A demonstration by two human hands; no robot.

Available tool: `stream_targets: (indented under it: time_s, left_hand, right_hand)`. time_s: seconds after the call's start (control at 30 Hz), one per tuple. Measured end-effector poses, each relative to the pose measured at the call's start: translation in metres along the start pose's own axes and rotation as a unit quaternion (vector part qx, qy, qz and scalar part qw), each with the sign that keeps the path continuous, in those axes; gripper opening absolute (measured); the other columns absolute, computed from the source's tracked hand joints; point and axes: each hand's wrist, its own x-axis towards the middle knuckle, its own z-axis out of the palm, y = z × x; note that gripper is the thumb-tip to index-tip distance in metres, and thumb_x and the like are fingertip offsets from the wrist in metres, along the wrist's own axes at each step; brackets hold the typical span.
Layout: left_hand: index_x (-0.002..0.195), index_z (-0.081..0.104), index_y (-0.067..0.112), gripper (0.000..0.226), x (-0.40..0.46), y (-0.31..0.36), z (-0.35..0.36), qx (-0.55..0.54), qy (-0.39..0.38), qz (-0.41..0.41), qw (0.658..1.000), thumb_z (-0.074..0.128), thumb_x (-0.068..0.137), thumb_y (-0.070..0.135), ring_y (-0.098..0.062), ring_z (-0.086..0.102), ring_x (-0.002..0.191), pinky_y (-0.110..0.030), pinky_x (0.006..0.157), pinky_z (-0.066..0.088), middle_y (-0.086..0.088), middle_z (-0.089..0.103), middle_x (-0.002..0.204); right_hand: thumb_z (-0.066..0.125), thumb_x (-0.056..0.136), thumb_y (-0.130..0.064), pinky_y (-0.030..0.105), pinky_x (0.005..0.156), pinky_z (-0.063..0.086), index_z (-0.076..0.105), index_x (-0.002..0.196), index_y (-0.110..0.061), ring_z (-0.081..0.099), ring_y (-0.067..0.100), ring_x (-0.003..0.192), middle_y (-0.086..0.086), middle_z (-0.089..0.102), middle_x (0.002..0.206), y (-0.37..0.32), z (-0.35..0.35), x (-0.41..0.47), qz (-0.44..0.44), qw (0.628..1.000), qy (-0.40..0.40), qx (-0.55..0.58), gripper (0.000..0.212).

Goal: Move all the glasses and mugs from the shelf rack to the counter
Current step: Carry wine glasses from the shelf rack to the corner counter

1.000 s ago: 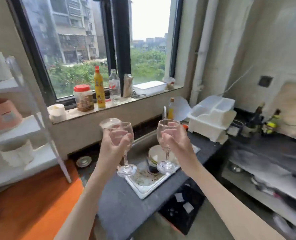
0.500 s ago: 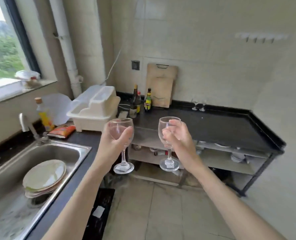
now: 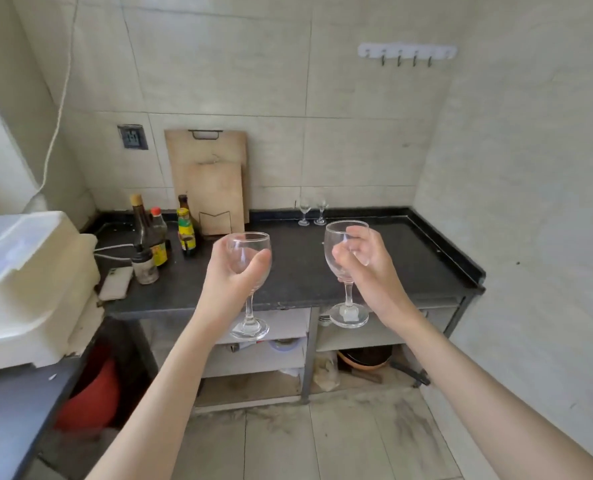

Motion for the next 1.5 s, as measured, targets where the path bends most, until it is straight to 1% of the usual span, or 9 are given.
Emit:
stream_targets:
  time_s: [0.13,0.23,0.37,0.53,0.67,0.87,1.13,1.27,1.5]
  left_hand:
    - [0.101,0.048,0.038,0.025,0.051,-0.024,0.043,-0.010,-0.044,-0.002,0.999,0.062,0.085,0.024,0.017,0.054,0.063,-0.002,0.055,0.042,0.016,0.057,0.085]
    - [0.068,0.054,0.057,0.021,0.091,-0.035,0.076,0.016,-0.082,0.005,0.996,0.059,0.075,0.038,0.010,0.049,0.052,-0.005,0.051,0.039,0.027,0.055,0.059]
    - [0.075,0.051,0.046,0.011,0.151,-0.070,0.120,0.013,-0.065,-0.007,0.998,0.060,0.070,0.040,0.003,0.051,0.054,-0.007,0.052,0.043,0.010,0.056,0.069]
    - [0.064,0.055,0.057,0.014,0.224,-0.099,0.181,0.006,-0.055,-0.031,0.998,0.057,0.066,0.043,0.004,0.046,0.052,-0.012,0.051,0.043,0.024,0.054,0.055]
    - [0.064,0.052,0.037,0.012,0.277,-0.121,0.221,-0.001,-0.073,-0.033,0.997,0.056,0.073,0.032,-0.011,0.038,0.057,-0.018,0.048,0.035,0.002,0.044,0.060]
    - [0.093,0.036,0.007,0.024,0.353,-0.182,0.250,0.002,-0.089,-0.075,0.993,0.053,0.085,0.021,-0.010,0.031,0.049,-0.018,0.051,0.031,0.015,0.038,0.052]
    - [0.110,0.032,0.031,0.039,0.453,-0.290,0.284,0.068,-0.047,-0.164,0.983,0.061,0.086,0.021,-0.005,0.060,0.083,-0.020,0.075,0.048,-0.002,0.054,0.105]
    - [0.124,0.033,0.019,0.049,0.505,-0.335,0.306,0.101,-0.059,-0.199,0.973,0.063,0.085,0.021,-0.029,0.054,0.105,-0.045,0.093,0.044,-0.001,0.052,0.114]
    - [0.127,0.041,0.024,0.057,0.576,-0.409,0.354,0.117,-0.079,-0.212,0.967,0.071,0.078,0.024,-0.016,0.049,0.106,-0.031,0.092,0.042,-0.004,0.043,0.120]
  right_hand:
    - [0.060,0.071,-0.039,0.047,0.094,0.044,0.047,0.090,-0.036,0.054,0.024,0.106,0.007,0.054,0.117,0.027,-0.029,0.051,0.012,1.000,0.028,0.003,0.023]
    - [0.062,0.078,-0.032,0.051,0.097,0.044,0.046,0.093,-0.035,0.053,0.025,0.108,0.008,0.055,0.115,0.056,-0.051,0.094,0.024,0.999,0.030,-0.003,0.021]
    - [0.063,0.079,-0.025,0.050,0.098,0.043,0.045,0.101,-0.029,0.054,0.024,0.106,0.004,0.057,0.107,0.091,-0.084,0.162,0.027,0.999,0.032,-0.001,0.028]
    - [0.060,0.084,-0.014,0.047,0.091,0.044,0.041,0.119,-0.015,0.053,0.015,0.089,0.007,0.058,0.098,0.127,-0.131,0.249,0.030,0.999,0.005,-0.015,0.040]
    - [0.061,0.082,-0.016,0.036,0.081,0.047,0.039,0.119,-0.021,0.053,0.013,0.083,0.008,0.057,0.104,0.150,-0.161,0.314,0.043,0.999,-0.008,-0.029,0.042]
    - [0.062,0.081,-0.023,0.042,0.089,0.050,0.038,0.120,-0.025,0.056,0.013,0.092,-0.003,0.057,0.105,0.201,-0.175,0.395,0.084,0.995,-0.029,-0.039,0.046]
    - [0.066,0.079,-0.024,0.028,0.083,0.051,0.036,0.119,-0.028,0.057,-0.001,0.093,-0.005,0.057,0.115,0.294,-0.167,0.513,0.143,0.987,-0.034,-0.060,0.050]
    - [0.069,0.077,-0.027,0.021,0.084,0.042,0.036,0.119,-0.030,0.055,0.000,0.102,-0.008,0.055,0.117,0.340,-0.163,0.570,0.180,0.980,-0.021,-0.078,0.053]
    - [0.074,0.073,-0.026,0.019,0.081,0.037,0.038,0.132,-0.022,0.051,0.005,0.103,-0.008,0.049,0.122,0.420,-0.161,0.646,0.201,0.972,-0.004,-0.124,0.069]
